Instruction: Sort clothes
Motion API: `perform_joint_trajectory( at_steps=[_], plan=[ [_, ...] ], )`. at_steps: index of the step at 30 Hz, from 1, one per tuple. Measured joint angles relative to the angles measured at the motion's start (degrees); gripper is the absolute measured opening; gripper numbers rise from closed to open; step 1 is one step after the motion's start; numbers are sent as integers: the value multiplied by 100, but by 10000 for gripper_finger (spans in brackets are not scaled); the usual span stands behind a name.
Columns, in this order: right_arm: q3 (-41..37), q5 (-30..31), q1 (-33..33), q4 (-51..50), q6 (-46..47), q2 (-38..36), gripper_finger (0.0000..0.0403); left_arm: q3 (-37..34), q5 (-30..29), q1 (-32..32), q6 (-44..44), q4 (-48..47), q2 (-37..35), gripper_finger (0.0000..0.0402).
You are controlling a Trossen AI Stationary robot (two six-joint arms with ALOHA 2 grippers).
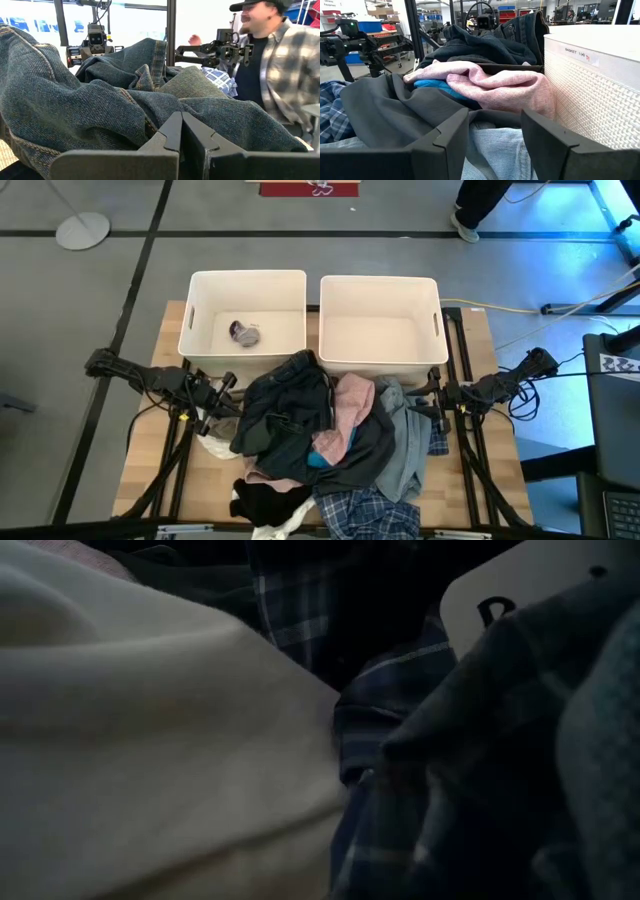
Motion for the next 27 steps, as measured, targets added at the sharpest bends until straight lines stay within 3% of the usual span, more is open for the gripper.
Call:
perform_joint_trajectory(
  at_steps=[23, 27],
  plan=[
    [0, -1, -2, 0, 0, 1, 182, 0, -1, -1, 7, 0, 0, 0],
    [-33, 48, -2, 305, -402, 1, 182, 0, -171, 1, 617, 152, 0, 0]
  ],
)
